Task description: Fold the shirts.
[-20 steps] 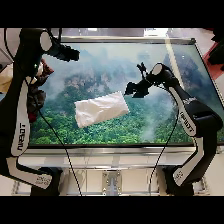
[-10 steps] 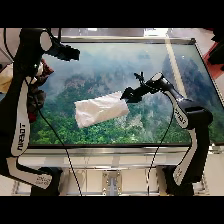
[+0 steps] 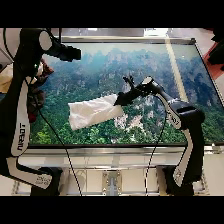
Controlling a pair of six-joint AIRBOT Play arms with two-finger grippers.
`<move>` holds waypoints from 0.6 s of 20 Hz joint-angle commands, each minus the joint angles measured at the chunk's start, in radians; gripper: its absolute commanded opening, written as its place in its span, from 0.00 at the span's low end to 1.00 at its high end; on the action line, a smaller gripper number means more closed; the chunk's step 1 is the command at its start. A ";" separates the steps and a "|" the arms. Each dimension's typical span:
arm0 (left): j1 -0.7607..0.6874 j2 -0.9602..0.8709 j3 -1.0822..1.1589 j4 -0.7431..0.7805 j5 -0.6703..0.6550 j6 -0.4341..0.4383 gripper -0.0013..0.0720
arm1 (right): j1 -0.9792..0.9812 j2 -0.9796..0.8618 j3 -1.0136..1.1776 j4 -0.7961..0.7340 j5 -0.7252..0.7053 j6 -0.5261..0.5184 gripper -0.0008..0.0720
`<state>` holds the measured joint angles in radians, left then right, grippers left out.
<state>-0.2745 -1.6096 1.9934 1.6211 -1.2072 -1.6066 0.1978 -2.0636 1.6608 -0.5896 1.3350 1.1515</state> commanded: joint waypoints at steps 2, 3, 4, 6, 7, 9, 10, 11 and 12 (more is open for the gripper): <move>0.000 0.001 0.001 -0.006 -0.028 0.003 0.03 | -0.114 0.079 0.052 -0.151 0.013 0.058 0.05; 0.000 0.001 0.001 -0.006 -0.026 0.003 0.03 | -0.175 0.120 0.064 -0.237 0.030 0.080 0.05; 0.000 0.001 0.001 -0.006 -0.023 0.003 0.03 | -0.240 0.164 0.067 -0.307 0.050 0.085 0.05; 0.000 0.001 0.001 -0.006 -0.017 0.003 0.03 | -0.399 0.259 0.067 -0.438 0.086 0.147 0.05; 0.000 0.001 0.001 -0.006 -0.017 0.002 0.03 | -0.488 0.304 0.067 -0.493 0.097 0.179 0.05; 0.000 0.001 0.001 -0.006 -0.017 0.002 0.03 | -0.649 0.375 0.067 -0.583 0.138 0.228 0.05; 0.000 0.001 0.001 -0.008 -0.017 0.002 0.03 | -0.715 0.398 0.066 -0.649 0.176 0.248 0.05; 0.000 0.001 0.001 -0.010 -0.017 0.000 0.03 | -0.775 0.419 0.061 -0.759 0.222 0.284 0.05; 0.000 0.001 0.001 -0.012 -0.017 -0.006 0.03 | -0.821 0.443 0.039 -0.874 0.247 0.318 0.05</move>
<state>-0.2745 -1.6093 1.9934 1.6138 -1.2251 -1.6058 -0.4538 -1.6978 1.7172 -1.1835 1.4864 1.3705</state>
